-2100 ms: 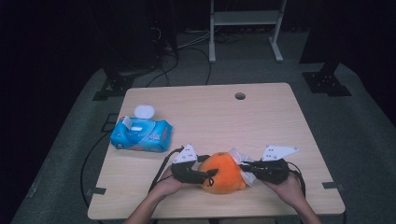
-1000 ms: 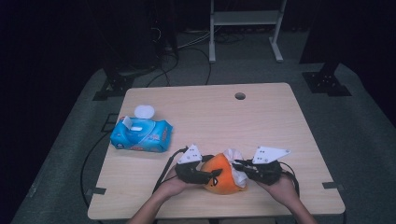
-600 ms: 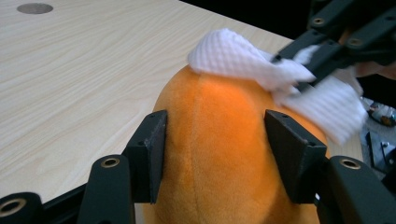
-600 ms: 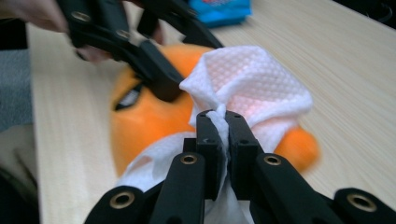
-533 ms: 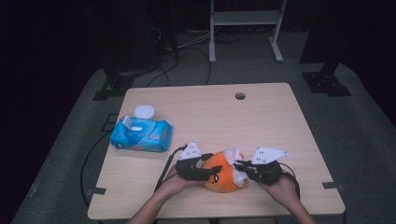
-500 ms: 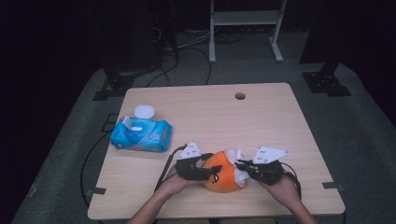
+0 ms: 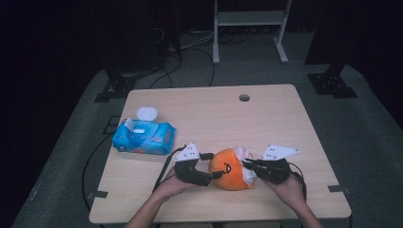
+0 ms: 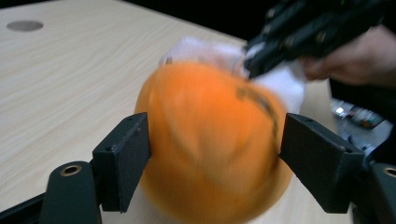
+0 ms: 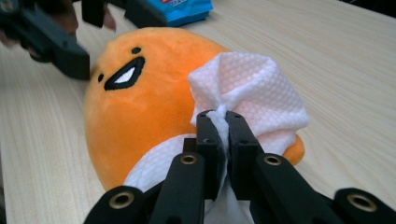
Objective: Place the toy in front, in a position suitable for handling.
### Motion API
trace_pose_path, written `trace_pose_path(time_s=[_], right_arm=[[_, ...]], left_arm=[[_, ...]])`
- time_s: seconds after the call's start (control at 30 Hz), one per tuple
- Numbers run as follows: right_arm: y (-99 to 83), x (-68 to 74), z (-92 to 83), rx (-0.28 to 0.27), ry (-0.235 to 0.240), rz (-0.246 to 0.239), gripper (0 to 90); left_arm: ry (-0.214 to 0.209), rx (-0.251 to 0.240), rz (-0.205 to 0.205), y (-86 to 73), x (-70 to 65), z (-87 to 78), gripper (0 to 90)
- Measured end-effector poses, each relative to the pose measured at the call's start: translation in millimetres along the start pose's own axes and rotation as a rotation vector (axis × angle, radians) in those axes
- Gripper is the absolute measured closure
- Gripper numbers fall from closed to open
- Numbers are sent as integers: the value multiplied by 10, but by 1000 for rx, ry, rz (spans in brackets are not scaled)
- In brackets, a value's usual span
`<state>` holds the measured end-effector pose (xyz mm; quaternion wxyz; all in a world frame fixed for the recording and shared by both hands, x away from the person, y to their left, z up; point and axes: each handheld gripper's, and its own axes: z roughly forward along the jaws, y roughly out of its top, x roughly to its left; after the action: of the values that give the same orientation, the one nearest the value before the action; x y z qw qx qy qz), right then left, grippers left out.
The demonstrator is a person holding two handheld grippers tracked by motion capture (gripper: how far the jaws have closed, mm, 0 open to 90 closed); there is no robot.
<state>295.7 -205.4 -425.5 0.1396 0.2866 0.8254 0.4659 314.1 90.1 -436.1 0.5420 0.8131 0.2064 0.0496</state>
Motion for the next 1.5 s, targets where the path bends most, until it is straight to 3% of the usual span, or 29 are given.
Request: trace_pose_path(time_s=[0.1, 0.2, 0.33, 0.4, 0.47, 0.57, 0.63, 0.7, 0.77, 0.9, 0.97, 1.07, 1.17, 1.23, 1.3, 1.4, 1.5], right_arm=[[-14, -34, -2, 3, -2, 7, 846], [29, -9, -28, -5, -9, 10, 845], [163, 139, -123, -101, 86, 12, 847], [197, 240, -90, -96, 117, -16, 847], [165, 243, -36, -64, 98, -31, 847], [99, 133, -22, -45, 76, -5, 848], [79, 82, -45, -50, 60, 12, 848], [63, 67, -44, -38, 32, 9, 847], [57, 47, -41, -39, 25, 13, 847], [75, 74, -41, -47, 9, -4, 846], [96, 140, -78, -89, 26, -35, 846], [143, 278, -91, -139, 91, -72, 846], [132, 372, 5, -77, 97, -111, 846], [86, 336, 9, -46, 93, -96, 847], [61, 295, -35, -27, 50, -111, 847], [30, 237, -79, -37, 37, -75, 847], [72, 319, -49, -61, 85, -94, 847]], left_arm=[[16, -1, 22, -17, -27, 59, 316], [46, 4, 36, 22, -70, 53, 467], [52, -10, 13, 35, -91, 71, 509], [38, -21, 5, 50, -101, 60, 527], [27, -20, 6, 47, -98, 39, 551], [12, -29, -16, 25, -75, 18, 552], [-5, -31, -23, 29, -63, 17, 499], [-15, -32, -13, 38, -66, 13, 424], [-21, -22, 5, 25, -83, 19, 412], [2, -13, 25, 10, -100, 31, 531], [12, -25, 14, 14, -97, 35, 554], [19, -34, -5, 28, -91, 54, 558], [23, -33, -24, 22, -68, 45, 557], [22, -34, -42, -6, -49, 27, 549], [24, -35, -46, -14, -27, 20, 546], [21, -46, -54, -1, -27, 39, 540], [22, -52, -55, 20, -46, 58, 539]])
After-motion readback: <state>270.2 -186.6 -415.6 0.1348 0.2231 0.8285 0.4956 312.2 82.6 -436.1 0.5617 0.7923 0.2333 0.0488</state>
